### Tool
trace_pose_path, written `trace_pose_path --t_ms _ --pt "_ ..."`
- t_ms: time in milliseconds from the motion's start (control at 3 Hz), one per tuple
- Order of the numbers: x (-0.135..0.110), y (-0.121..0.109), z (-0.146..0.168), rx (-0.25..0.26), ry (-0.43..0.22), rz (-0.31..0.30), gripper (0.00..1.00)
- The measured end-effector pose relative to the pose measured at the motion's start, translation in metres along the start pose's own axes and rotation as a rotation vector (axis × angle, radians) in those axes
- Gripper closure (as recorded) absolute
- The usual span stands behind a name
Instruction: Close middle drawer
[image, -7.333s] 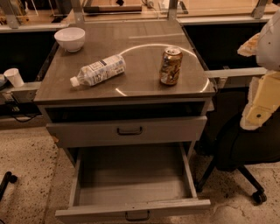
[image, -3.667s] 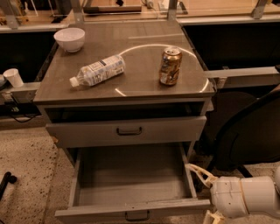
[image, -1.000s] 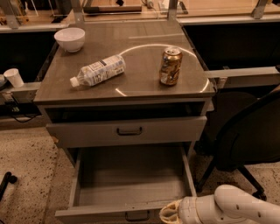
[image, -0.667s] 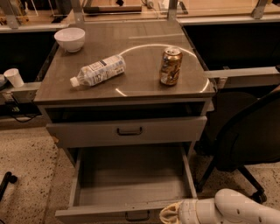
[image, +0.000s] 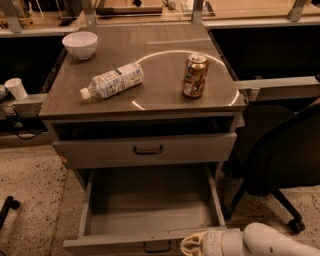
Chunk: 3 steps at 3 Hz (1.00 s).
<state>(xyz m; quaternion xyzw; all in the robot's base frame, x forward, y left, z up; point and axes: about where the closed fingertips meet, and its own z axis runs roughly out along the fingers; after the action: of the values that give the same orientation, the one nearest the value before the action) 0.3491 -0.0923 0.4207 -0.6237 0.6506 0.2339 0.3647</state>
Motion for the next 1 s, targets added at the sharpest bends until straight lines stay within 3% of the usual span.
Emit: trace_pose_path --t_ms 333,1000 --pt "0.0001 -0.0004 0.0005 0.005 0.001 0.0 0.82" --pt "0.0001 -0.0003 0.0005 0.005 0.001 0.0 0.34"
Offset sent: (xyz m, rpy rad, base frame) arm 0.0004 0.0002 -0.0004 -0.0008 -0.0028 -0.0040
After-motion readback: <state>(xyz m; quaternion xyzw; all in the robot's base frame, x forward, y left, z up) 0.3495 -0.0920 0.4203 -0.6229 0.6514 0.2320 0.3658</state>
